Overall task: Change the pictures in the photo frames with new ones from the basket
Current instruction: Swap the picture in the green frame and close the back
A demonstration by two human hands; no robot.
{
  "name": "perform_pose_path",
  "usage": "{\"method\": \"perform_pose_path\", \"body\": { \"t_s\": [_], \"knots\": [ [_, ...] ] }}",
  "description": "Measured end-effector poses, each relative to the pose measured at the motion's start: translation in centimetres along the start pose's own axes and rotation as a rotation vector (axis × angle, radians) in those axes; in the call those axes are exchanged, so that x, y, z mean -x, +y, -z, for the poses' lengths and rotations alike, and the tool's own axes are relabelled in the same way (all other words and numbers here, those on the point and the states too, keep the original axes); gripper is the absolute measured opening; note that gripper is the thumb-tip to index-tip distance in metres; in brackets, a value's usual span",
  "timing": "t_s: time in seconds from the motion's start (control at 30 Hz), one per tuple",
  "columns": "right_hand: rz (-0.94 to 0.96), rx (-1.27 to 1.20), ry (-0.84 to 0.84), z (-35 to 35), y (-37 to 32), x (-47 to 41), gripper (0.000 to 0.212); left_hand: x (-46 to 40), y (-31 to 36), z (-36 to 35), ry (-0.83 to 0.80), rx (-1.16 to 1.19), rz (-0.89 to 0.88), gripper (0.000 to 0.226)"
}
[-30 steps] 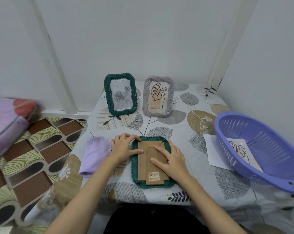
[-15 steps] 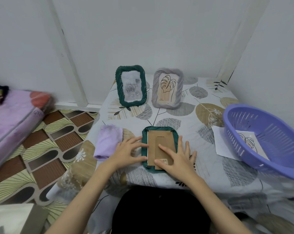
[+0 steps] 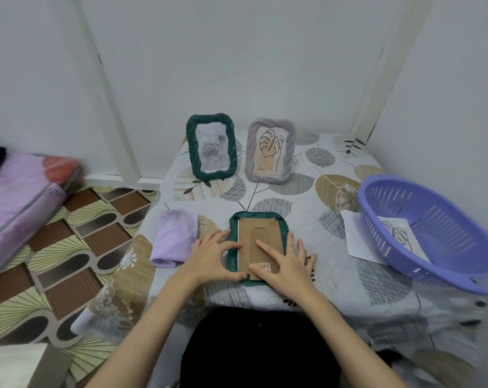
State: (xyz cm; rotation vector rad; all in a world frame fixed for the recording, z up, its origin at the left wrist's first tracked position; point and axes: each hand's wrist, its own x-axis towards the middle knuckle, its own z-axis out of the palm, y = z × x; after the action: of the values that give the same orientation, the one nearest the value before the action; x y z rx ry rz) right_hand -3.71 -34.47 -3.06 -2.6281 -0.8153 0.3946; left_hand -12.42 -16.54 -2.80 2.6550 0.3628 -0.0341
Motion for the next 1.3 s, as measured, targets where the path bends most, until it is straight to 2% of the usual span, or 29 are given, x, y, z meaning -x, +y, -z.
{"method": "perform_pose_path", "body": {
  "t_s": [0.27,0.43,0.57,0.77,0.93,1.13,1.23,1.3],
  "knots": [
    [0.008,-0.001,0.002,-0.1,0.1,-0.1,0.061,0.4,-0.2,-0.9,0.094,0.204,0.002,0.092],
    [0.006,0.000,0.008,-0.3,0.1,-0.2,0.062,0.3,-0.5,-0.8,0.060,0.281,0.005,0.084],
    [0.011,-0.008,0.005,-0.1,0.1,-0.1,0.061,-0.1,-0.9,-0.5,0.002,0.431,0.026,0.064],
    [0.011,-0.011,0.008,-0.2,0.1,-0.1,0.061,0.0,-0.6,-0.7,0.046,0.350,0.017,0.081],
    [0.015,-0.012,0.013,-0.3,0.2,-0.2,0.060,0.1,-0.5,-0.9,0.084,0.306,0.014,0.081],
    [0.030,-0.022,0.011,-0.2,0.2,-0.1,0.061,0.1,-0.5,-0.7,0.046,0.312,0.026,0.079],
    [0.049,-0.121,0.023,0.1,0.2,0.1,0.068,0.3,0.1,-0.4,0.008,0.273,0.054,0.094],
    [0.052,-0.209,0.092,0.3,0.6,0.6,0.080,0.4,0.7,-0.3,0.005,0.243,0.073,0.103]
  ]
}}
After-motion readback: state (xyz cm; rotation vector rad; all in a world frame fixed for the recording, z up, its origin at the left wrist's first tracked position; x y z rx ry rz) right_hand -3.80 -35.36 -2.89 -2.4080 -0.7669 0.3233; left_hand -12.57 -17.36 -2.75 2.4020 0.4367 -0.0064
